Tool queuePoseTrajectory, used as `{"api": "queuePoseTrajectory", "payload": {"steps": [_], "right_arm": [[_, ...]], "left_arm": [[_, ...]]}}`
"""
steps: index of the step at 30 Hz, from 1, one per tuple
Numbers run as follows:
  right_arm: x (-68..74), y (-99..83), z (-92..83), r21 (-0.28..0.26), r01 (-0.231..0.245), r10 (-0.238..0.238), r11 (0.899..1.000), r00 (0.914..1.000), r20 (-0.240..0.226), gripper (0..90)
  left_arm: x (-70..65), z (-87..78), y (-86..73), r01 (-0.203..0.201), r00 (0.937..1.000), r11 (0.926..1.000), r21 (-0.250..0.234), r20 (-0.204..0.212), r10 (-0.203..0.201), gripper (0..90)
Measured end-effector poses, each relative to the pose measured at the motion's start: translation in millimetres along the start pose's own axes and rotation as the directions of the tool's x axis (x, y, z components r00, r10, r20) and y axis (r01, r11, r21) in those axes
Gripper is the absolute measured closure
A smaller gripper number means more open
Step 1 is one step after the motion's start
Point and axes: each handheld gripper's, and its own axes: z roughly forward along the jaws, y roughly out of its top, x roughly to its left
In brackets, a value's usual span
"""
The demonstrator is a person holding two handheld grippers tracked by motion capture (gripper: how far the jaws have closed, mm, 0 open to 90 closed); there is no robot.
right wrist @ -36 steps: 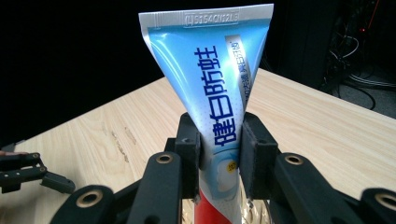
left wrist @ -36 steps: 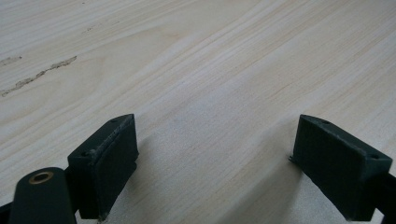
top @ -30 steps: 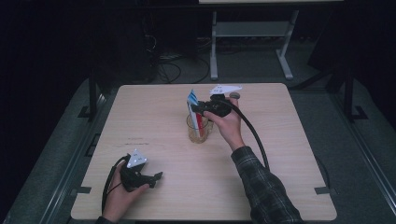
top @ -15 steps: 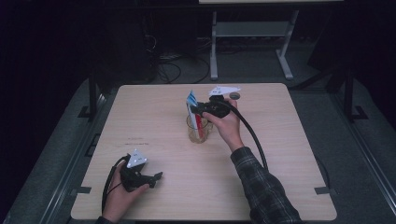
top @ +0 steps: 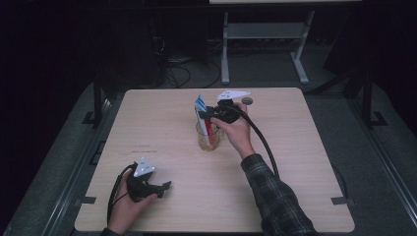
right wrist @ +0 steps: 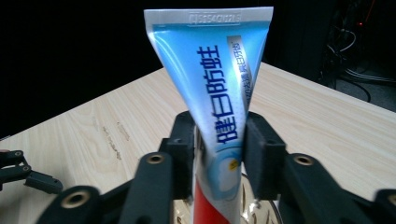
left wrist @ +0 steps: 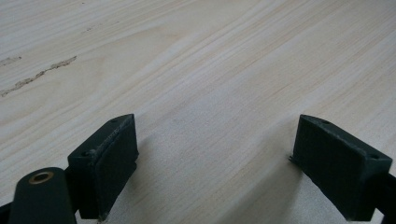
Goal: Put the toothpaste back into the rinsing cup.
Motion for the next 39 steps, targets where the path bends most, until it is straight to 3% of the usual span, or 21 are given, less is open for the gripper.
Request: {"api": "queuePoseTrajectory", "payload": {"steps": [9,18,29,39], "right_arm": [[-3.9,0.1,-4.0,0.009,0.002,-0.002,1.0,0.9994,0.033,52.8],[-11.0,-2.9,-16.9,0.004,-0.007,0.007,1.0,0.9984,0.057,49.6],[-15.0,-10.8,-43.3,0.031,0.0,-0.002,1.0,0.9976,0.069,46.5],[-15.0,-21.4,-71.6,0.025,0.006,-0.008,1.0,0.9957,0.092,44.8]], "left_arm": [[0.0,0.0,0.0,0.0,1.0,1.0,0.0,0.0,0.0,12.8],[-0.3,-0.1,-0.1,0.0,1.0,1.0,0.0,-0.001,0.0,12.9],[-0.4,0.0,0.0,0.002,1.0,1.0,-0.001,0.0,-0.002,12.9],[-0.6,0.2,0.1,0.005,1.0,1.0,-0.002,-0.002,-0.005,12.9]]}}
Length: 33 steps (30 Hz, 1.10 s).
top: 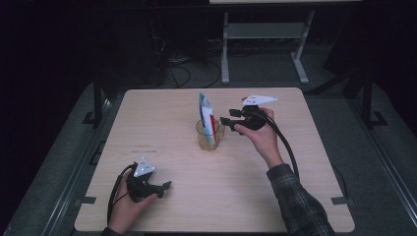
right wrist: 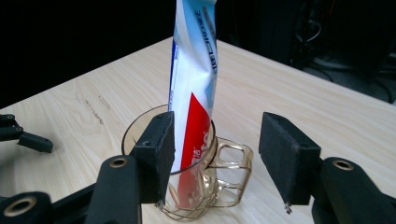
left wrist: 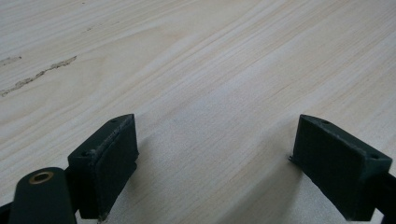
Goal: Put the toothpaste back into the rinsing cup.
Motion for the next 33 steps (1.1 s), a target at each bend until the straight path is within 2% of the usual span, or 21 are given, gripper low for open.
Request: {"api": "queuePoseTrajectory", "payload": {"steps": [4,6,8,11,15,26,33], "right_arm": [[-2.2,-6.7,-8.0,0.008,-0.014,0.013,1.0,0.9999,0.007,43.0],[-2.2,-9.1,-11.1,0.034,-0.004,0.003,0.999,0.9996,0.027,40.8],[-1.7,-12.6,-15.2,0.027,0.0,-0.002,1.0,0.9991,0.042,40.7],[-2.2,-18.8,-21.7,0.033,-0.007,0.006,0.999,0.9992,0.039,40.0],[-0.4,-24.0,-28.1,0.09,0.023,-0.032,0.996,0.9945,0.1,36.4],[-4.3,-53.9,-55.0,0.067,-0.018,0.011,0.998,0.9949,0.101,36.9],[-5.7,-71.3,-69.6,0.082,-0.034,0.025,0.996,0.9939,0.108,35.8]], "left_arm": [[0.0,0.0,0.0,0.0,1.0,1.0,0.0,0.0,0.0,12.9],[0.0,0.0,0.0,0.0,1.0,1.0,0.0,0.0,0.0,12.9],[0.0,0.0,0.0,0.0,1.0,1.0,0.0,0.0,0.0,12.9],[0.0,0.0,0.0,0.0,1.0,1.0,0.0,0.0,0.0,12.9],[0.0,0.0,0.0,0.0,1.0,1.0,0.0,0.0,0.0,12.9],[0.0,0.0,0.0,0.0,1.0,1.0,0.0,0.0,0.0,12.9],[0.0,0.0,0.0,0.001,1.0,1.0,-0.001,0.0,-0.001,12.9]]}}
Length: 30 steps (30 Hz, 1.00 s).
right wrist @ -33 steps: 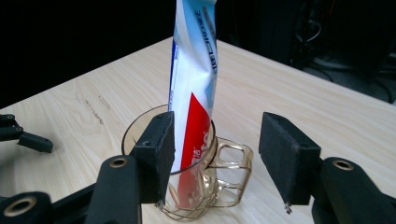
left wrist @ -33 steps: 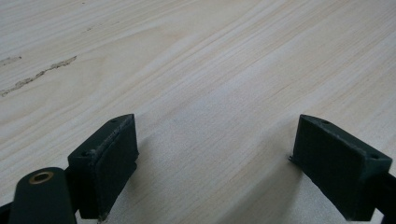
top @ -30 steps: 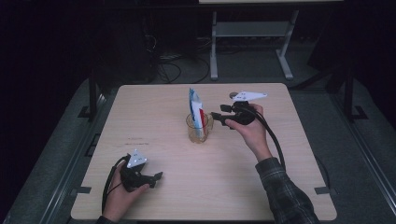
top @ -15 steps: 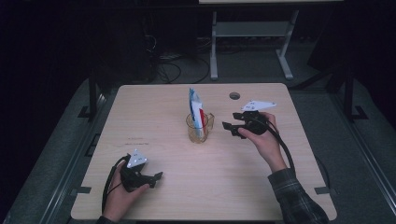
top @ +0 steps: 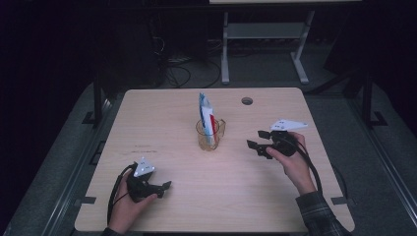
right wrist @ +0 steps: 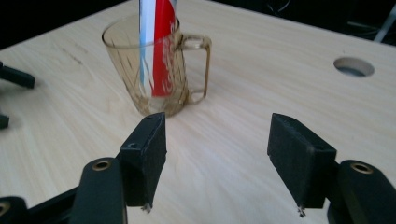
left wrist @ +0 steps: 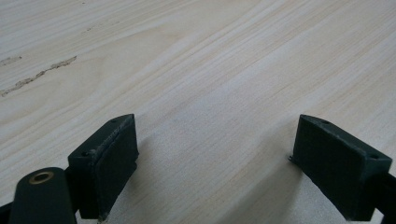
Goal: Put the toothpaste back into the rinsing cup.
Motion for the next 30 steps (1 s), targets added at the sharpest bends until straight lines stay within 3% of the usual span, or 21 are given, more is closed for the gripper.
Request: {"api": "queuePoseTrajectory", "payload": {"steps": [21,30], "right_arm": [[-3.5,-57.1,-31.3,0.05,-0.026,0.024,0.998,0.9986,0.048,31.6],[-3.7,-84.9,-38.0,0.115,-0.026,0.018,0.993,0.9974,0.069,26.9]], "left_arm": [[-0.4,-0.2,-0.3,-0.003,1.0,1.0,-0.002,0.001,0.003,12.9],[-0.4,-0.4,-0.5,-0.005,1.0,1.0,0.0,0.001,0.005,13.0]]}}
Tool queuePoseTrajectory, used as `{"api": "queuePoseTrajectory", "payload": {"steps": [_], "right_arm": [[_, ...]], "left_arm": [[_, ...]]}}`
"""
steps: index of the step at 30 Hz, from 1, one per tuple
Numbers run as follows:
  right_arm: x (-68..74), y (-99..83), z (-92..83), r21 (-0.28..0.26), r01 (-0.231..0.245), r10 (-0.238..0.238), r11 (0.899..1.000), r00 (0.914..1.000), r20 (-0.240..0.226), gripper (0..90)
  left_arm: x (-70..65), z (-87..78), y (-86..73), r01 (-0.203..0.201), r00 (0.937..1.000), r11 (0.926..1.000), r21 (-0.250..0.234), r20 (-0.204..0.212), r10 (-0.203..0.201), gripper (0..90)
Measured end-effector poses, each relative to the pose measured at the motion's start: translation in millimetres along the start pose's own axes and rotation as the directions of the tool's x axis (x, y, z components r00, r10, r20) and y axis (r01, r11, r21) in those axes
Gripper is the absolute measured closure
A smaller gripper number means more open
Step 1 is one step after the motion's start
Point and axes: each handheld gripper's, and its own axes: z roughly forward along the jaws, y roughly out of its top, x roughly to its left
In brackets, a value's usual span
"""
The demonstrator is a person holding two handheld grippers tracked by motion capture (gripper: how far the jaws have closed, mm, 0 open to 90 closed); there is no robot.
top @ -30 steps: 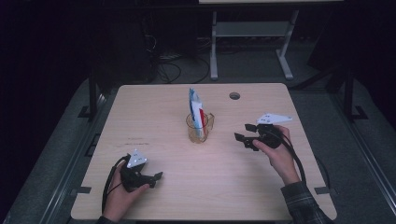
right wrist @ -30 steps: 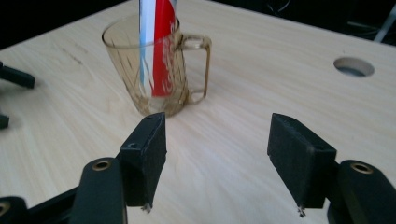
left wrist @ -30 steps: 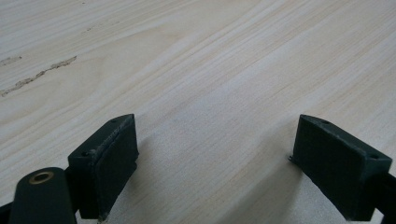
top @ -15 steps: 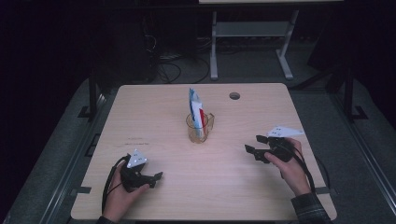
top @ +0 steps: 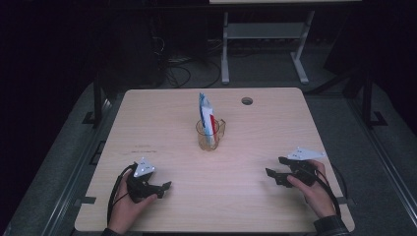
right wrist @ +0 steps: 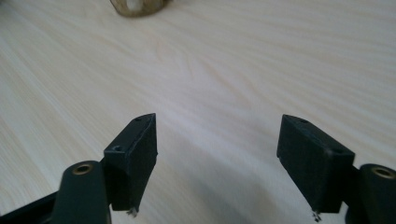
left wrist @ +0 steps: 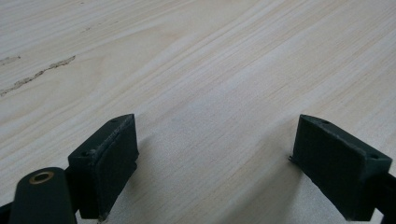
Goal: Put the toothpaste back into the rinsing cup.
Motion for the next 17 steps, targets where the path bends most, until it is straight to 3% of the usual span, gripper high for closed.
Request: {"api": "queuePoseTrajectory", "payload": {"steps": [13,17], "right_arm": [[9.8,-21.7,3.6,0.086,0.044,-0.047,0.995,0.9985,0.03,19.8],[11.1,-22.3,5.5,0.076,0.055,-0.058,0.996,0.9977,0.035,17.6]], "left_arm": [[-0.2,0.0,0.0,0.002,1.0,1.0,-0.001,0.0,-0.002,13.0],[-0.2,0.1,-0.1,0.002,1.0,1.0,-0.002,0.0,-0.002,13.0]]}}
